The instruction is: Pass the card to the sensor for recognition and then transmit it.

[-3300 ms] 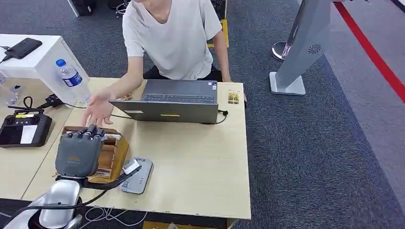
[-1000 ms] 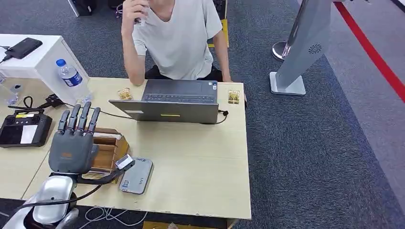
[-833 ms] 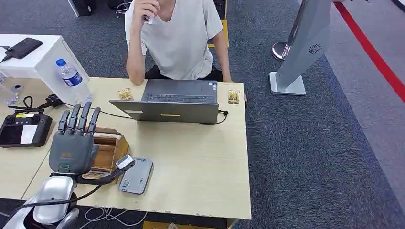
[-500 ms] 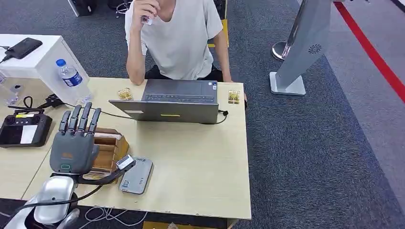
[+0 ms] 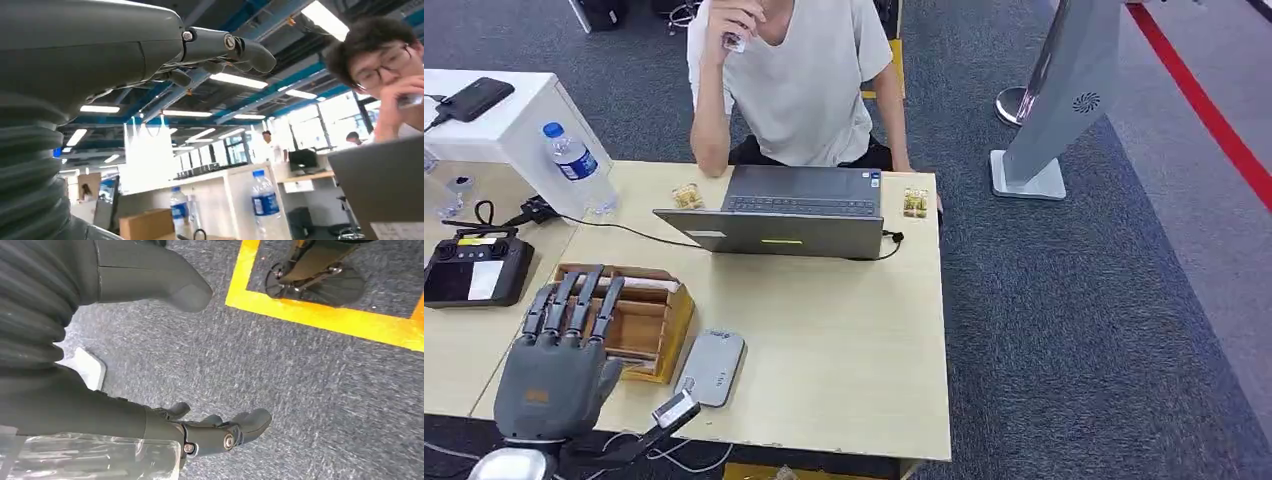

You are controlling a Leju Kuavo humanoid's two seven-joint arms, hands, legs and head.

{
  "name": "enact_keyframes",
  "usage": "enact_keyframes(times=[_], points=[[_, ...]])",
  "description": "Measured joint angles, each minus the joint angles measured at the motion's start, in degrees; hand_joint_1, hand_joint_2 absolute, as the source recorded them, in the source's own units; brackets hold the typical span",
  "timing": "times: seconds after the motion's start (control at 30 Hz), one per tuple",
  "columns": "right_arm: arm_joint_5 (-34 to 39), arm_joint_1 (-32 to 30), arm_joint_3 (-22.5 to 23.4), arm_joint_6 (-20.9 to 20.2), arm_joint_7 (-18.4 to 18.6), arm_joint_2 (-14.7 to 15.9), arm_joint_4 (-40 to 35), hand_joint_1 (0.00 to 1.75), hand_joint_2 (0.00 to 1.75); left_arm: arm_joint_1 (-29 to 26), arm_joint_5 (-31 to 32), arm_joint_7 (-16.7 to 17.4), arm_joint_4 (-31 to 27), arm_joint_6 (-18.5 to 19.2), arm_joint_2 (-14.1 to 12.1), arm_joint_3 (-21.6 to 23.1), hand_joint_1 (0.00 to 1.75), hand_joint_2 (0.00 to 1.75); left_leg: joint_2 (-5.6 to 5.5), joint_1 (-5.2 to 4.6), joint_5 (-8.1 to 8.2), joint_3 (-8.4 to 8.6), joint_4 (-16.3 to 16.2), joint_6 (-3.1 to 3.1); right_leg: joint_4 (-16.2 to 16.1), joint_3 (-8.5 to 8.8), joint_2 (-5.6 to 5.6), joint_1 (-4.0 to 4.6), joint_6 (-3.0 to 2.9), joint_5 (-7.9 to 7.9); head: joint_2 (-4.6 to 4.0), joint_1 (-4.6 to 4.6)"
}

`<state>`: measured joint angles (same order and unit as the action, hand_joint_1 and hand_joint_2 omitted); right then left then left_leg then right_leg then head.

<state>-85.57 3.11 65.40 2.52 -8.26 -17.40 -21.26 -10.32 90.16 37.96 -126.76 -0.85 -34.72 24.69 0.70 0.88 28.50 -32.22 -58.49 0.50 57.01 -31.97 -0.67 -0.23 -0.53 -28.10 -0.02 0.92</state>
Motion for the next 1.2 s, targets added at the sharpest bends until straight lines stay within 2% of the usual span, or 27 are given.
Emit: enact_keyframes(times=[0.2,0.43,1.07,1.2], points=[[0.0,-0.1,0.9,-0.7,0.0,-0.8,-1.4,0.00,1.75,-0.2,0.0,1.7,-2.5,0.4,-2.2,4.2,0.00,1.75,0.02,0.00,-0.02,0.03,0.0,0.00,0.0,0.02,0.03,0.00,0.00,0.02,0.00,0.02],[-0.1,-0.1,1.3,-0.7,0.0,-1.1,-2.0,0.00,1.75,-0.2,0.0,1.7,-3.4,0.7,-2.8,6.0,0.00,1.75,0.02,0.00,-0.02,0.03,0.0,-0.01,0.0,0.03,0.03,0.00,0.00,0.02,0.00,0.00],[-0.9,-0.1,1.6,-1.1,-0.2,-1.3,-2.3,0.00,1.75,-0.9,0.0,1.8,-3.4,2.0,-2.7,6.1,0.00,1.75,0.02,-0.01,-0.02,0.02,0.0,-0.01,0.0,0.04,0.02,-0.01,0.00,0.02,0.00,0.00],[-1.1,-0.1,1.9,-1.6,-0.4,-1.4,-2.5,0.00,1.75,-5.0,0.0,1.6,-3.3,4.6,-1.4,3.9,0.00,1.75,0.11,-0.01,0.03,0.03,0.0,-0.03,0.0,0.02,0.13,-0.01,0.00,0.02,0.00,0.00]])
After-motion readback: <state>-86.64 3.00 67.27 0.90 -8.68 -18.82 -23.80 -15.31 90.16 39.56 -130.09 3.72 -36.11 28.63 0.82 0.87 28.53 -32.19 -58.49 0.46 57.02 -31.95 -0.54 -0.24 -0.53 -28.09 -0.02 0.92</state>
